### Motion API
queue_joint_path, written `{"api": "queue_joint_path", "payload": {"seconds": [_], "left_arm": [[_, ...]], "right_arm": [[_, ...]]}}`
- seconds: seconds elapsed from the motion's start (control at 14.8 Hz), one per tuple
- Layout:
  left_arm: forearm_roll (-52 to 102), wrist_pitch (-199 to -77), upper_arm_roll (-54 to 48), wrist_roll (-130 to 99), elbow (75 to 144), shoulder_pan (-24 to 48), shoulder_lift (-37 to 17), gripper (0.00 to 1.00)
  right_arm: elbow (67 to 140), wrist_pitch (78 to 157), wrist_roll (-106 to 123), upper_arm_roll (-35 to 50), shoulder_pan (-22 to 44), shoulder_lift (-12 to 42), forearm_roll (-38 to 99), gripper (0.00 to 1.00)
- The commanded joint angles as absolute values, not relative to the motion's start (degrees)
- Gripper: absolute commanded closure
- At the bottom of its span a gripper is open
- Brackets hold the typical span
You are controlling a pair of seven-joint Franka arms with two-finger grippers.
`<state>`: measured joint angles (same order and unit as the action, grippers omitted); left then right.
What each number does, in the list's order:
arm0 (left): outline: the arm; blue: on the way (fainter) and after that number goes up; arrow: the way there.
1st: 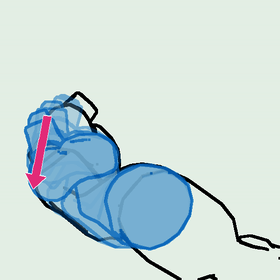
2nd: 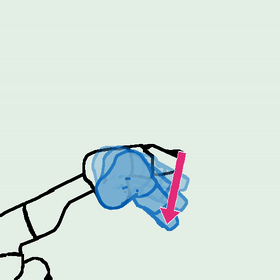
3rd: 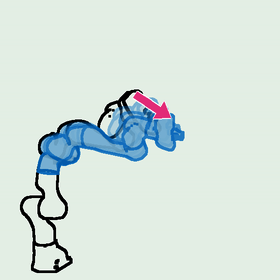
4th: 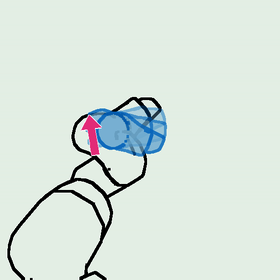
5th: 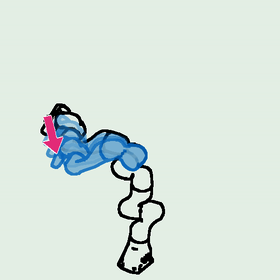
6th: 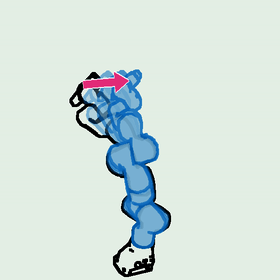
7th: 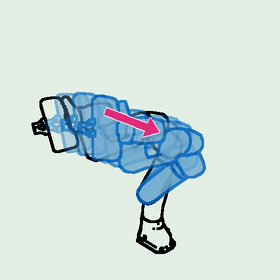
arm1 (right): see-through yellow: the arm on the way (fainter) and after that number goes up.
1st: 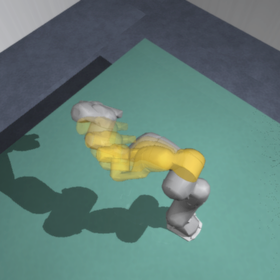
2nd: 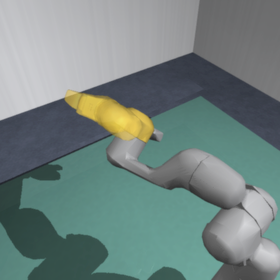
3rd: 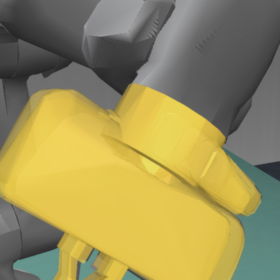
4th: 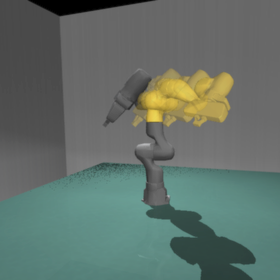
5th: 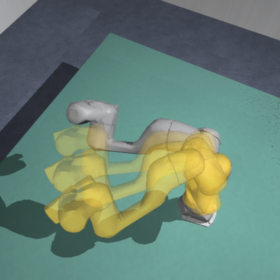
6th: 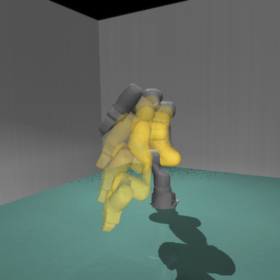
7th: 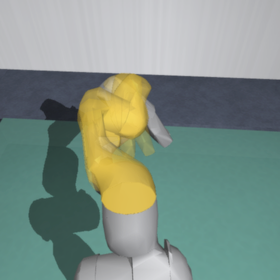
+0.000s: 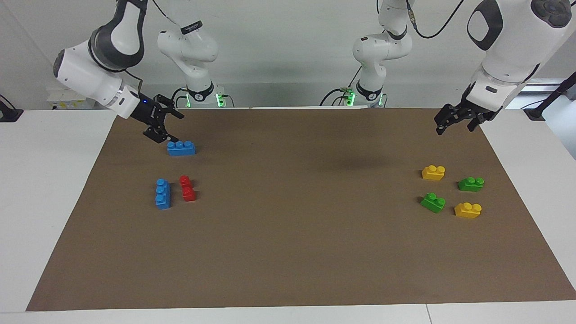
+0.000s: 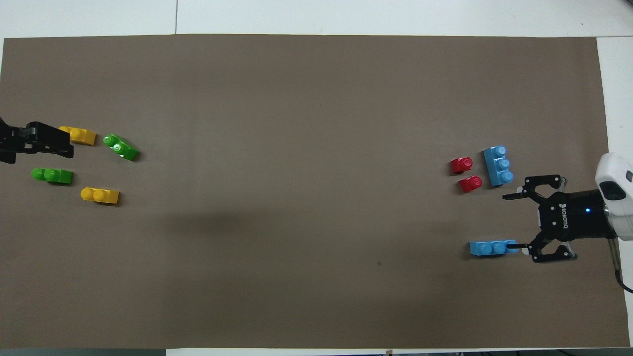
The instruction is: Remove green block with left arm and hold with right
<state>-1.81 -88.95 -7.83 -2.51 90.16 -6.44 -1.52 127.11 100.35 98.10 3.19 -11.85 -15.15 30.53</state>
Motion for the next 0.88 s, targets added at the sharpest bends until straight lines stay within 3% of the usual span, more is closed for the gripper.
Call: {"api": "queue_joint_path", "payload": {"seconds": [0.0,0.27,0.67,0.81], "left_arm": [[-0.6,-87.3,-8.0,-1.3,92.3,-7.1,2.3,0.00],[-0.6,-87.2,-8.0,-1.9,93.9,-6.4,4.2,0.00],[-0.6,-86.2,-8.0,-1.7,94.0,-6.4,6.2,0.00],[-0.6,-86.3,-8.0,-1.6,94.0,-6.8,6.4,0.00]], "right_arm": [[122.2,100.2,78.0,3.8,-6.9,-14.9,24.4,0.00],[119.4,100.3,57.5,3.8,-2.8,-13.4,17.9,0.00],[119.2,106.7,29.5,3.8,-2.5,-12.7,9.5,0.00],[115.9,106.5,21.2,3.8,-2.4,-10.8,7.5,0.00]]}}
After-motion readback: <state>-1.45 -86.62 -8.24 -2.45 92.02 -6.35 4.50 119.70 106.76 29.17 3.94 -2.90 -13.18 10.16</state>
